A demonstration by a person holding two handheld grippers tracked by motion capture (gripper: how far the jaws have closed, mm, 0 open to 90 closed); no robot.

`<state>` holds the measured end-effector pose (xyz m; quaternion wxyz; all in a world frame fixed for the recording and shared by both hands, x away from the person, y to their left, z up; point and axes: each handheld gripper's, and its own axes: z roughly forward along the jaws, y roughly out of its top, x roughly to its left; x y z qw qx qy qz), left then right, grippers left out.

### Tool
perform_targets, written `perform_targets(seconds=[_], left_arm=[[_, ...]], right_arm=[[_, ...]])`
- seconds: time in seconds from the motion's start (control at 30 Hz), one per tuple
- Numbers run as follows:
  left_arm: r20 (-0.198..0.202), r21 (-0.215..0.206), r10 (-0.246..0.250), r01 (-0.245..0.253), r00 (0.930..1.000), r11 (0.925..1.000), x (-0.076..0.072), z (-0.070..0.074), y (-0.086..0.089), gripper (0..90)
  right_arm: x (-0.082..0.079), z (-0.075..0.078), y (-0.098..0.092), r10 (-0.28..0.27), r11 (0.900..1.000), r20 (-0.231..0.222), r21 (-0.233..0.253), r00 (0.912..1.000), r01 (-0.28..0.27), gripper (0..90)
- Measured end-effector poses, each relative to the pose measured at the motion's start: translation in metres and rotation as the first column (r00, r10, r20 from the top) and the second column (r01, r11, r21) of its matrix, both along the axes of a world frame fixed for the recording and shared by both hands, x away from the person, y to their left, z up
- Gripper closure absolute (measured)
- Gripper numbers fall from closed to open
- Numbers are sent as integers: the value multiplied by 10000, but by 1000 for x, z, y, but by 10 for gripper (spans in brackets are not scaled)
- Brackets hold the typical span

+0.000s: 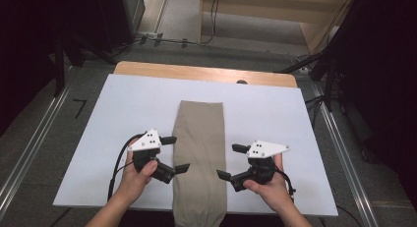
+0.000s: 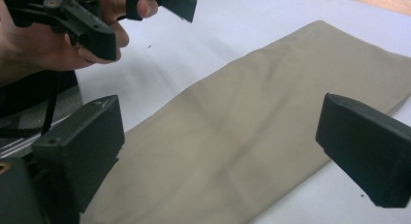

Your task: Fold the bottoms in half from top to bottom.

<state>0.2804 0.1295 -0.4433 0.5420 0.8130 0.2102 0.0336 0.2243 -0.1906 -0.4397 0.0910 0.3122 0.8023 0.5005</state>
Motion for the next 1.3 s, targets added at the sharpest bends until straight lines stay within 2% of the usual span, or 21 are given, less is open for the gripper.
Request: perform_targets(seconds=[0.07, 0.2, 0.37, 0.5, 0.67, 0.8, 0.83, 0.87, 0.97, 1.07, 1.13, 1.27, 1.3], left_arm=[[64, -35, 36, -36, 10000, 10000, 11, 2, 0, 0], [83, -13, 87, -86, 9999, 10000, 35, 3, -1, 0], [-160, -214, 406, -410, 9990, 9989, 66, -1, 0, 0], [-304, 2, 466, -466, 9985, 9989, 88, -5, -3, 0], [-623, 270, 817, -801, 9947, 9964, 117, -15, -8, 0], [-838, 573, 1084, -1038, 9906, 9929, 142, -23, -10, 10], [-970, 594, 1110, -1056, 9891, 9926, 148, -25, -10, 17], [-1077, 628, 1210, -1147, 9868, 9914, 154, -27, -11, 17], [-1401, 864, 1475, -1363, 9791, 9869, 171, -32, -14, 40], [-1586, 1170, 1875, -1701, 9694, 9784, 183, -36, -19, 148], [-1712, 1352, 2061, -1842, 9634, 9735, 191, -40, -22, 162], [-1882, 1954, 2757, -2391, 9426, 9511, 203, -49, -25, 214], [-1848, 2088, 2919, -2527, 9384, 9448, 205, -51, -25, 250]], right_arm=[[11, 0, 0, -78, 9999, 114, -153, 9999, 80, 9], [37, -2, -3, -156, 9996, -132, -224, 9998, 153, 0], [69, -5, -8, -770, 9970, -172, -84, 9969, 769, 0], [94, -5, -9, -839, 9965, -255, -47, 9961, 838, 0], [125, -12, -9, -997, 9949, -449, 85, 9940, 1002, 0], [155, -24, -10, -1147, 9934, -937, -78, 9890, 1145, 0], [162, -27, -10, -1311, 9914, -1066, -100, 9856, 1308, 62], [169, -29, -11, -1521, 9883, -1121, -108, 9820, 1519, 117], [188, -37, -13, -2011, 9796, -1410, -283, 9694, 1991, 205], [204, -44, -12, -2296, 9728, -1570, -679, 9605, 2214, 271], [214, -49, -10, -2450, 9675, -1653, -1052, 9553, 2299, 319], [229, -58, -8, -2777, 9561, -1846, -1485, 9428, 2526, 390], [232, -60, -8, -2822, 9546, -1923, -1537, 9399, 2552, 408]])
